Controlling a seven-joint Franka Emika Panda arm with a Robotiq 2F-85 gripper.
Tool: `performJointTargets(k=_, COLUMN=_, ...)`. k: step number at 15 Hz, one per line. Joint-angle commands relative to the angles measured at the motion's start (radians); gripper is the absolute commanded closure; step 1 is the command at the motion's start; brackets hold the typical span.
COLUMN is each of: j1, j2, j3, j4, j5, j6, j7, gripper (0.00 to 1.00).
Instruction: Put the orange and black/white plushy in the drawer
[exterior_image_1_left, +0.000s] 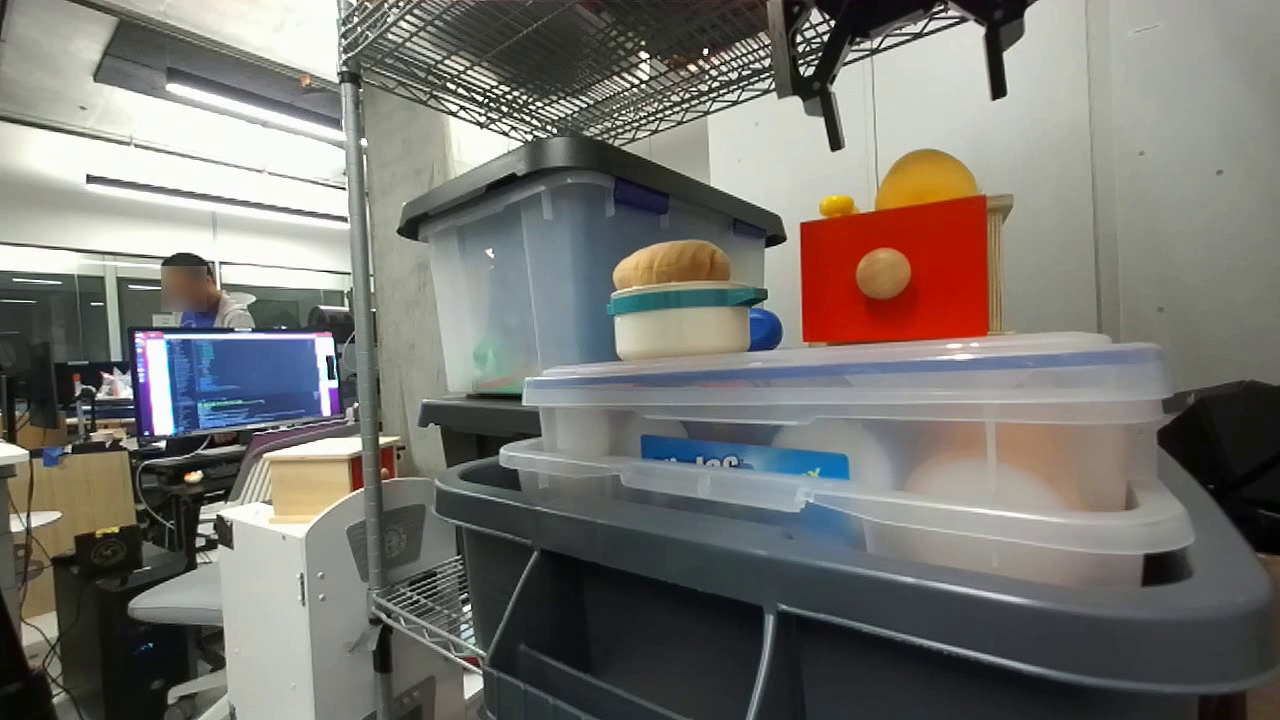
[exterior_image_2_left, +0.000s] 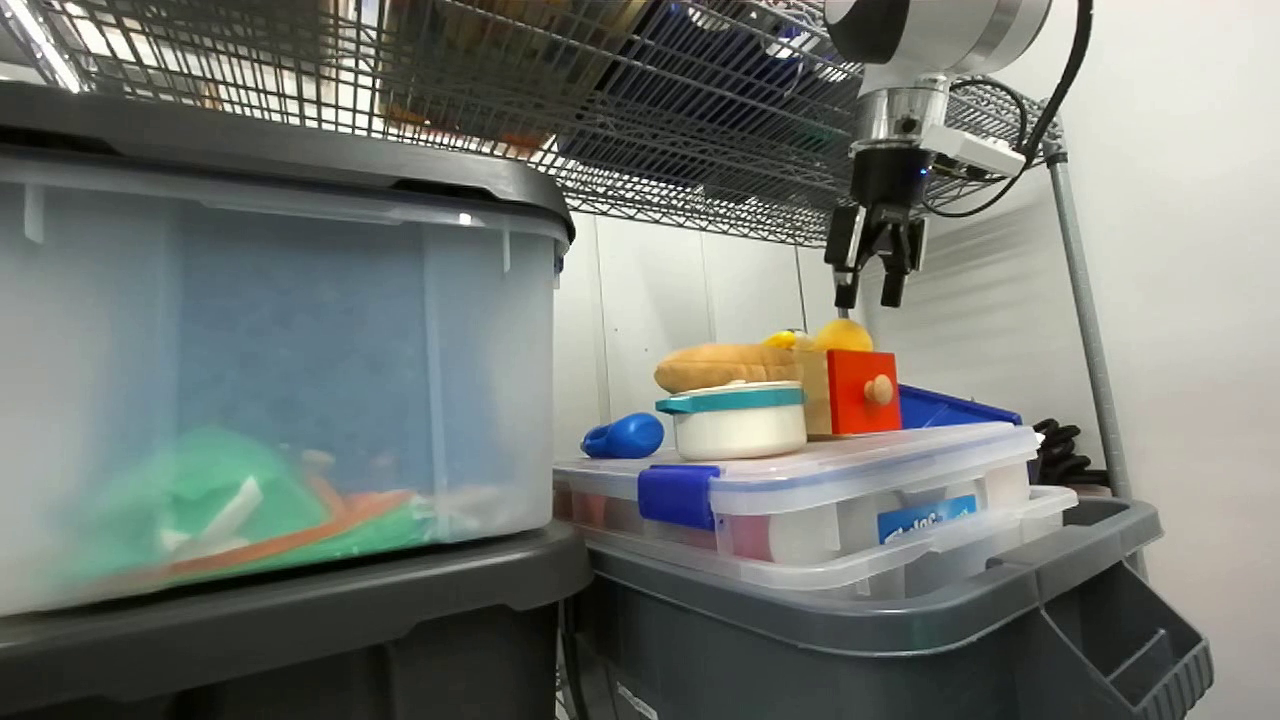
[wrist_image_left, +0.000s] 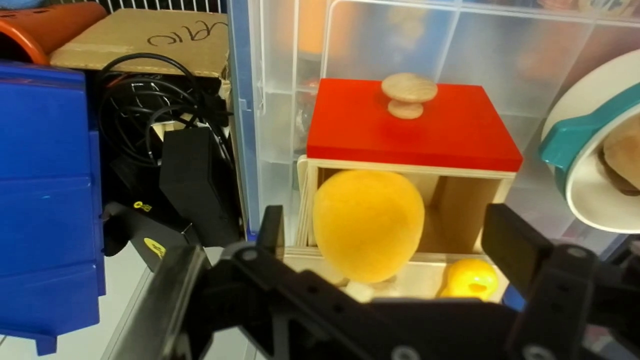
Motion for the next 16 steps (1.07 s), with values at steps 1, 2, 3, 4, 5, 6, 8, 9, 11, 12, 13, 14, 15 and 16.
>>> performJointTargets(k=1, j1=-0.017, j2=0.02, j3=0.014, j4=0.036, j5=0.005, j6=-0.013, j7=0.012, gripper=0.0)
performJointTargets(k=2, j1=-0.018, j2=0.022, j3=0.014, j4=0.038, j5=0.006, j6=-0.015, j7=0.013, gripper=0.0)
performJointTargets(k=3, j1=-0.018, j2=0.023, j3=0.014, j4=0.04, j5=0.009, j6=-0.018, j7=0.015, gripper=0.0)
performJointTargets(k=4, j1=-0.018, j2=0.023, j3=0.015, j4=0.04, j5=0.012, j6=-0.019, j7=0.019, gripper=0.0)
performJointTargets(k=5, j1=-0.017, j2=0.025, j3=0.016, j4=0.039, j5=0.013, j6=-0.018, j7=0.023, gripper=0.0)
performJointTargets(k=6, j1=-0.016, j2=0.029, j3=0.018, j4=0.042, j5=0.016, j6=-0.02, j7=0.029, gripper=0.0)
performJointTargets(k=8, j1=-0.013, j2=0.037, j3=0.023, j4=0.047, j5=0.02, j6=-0.028, j7=0.045, gripper=0.0)
performJointTargets(k=9, j1=-0.012, j2=0.038, j3=0.028, j4=0.046, j5=0.021, j6=-0.026, j7=0.049, gripper=0.0)
performJointTargets(k=11, j1=-0.011, j2=0.049, j3=0.036, j4=0.053, j5=0.02, j6=-0.025, j7=0.058, gripper=0.0)
performJointTargets(k=12, j1=-0.012, j2=0.055, j3=0.039, j4=0.057, j5=0.019, j6=-0.025, j7=0.064, gripper=0.0)
performJointTargets(k=13, j1=-0.012, j2=0.061, j3=0.042, j4=0.062, j5=0.019, j6=-0.026, j7=0.068, gripper=0.0)
performJointTargets(k=14, j1=-0.012, j2=0.065, j3=0.045, j4=0.064, j5=0.018, j6=-0.025, j7=0.072, gripper=0.0)
performJointTargets(k=15, j1=-0.013, j2=0.07, j3=0.047, j4=0.069, j5=0.016, j6=-0.023, j7=0.074, gripper=0.0)
performJointTargets(k=16, j1=-0.014, j2=0.076, j3=0.048, j4=0.076, j5=0.016, j6=-0.025, j7=0.077, gripper=0.0)
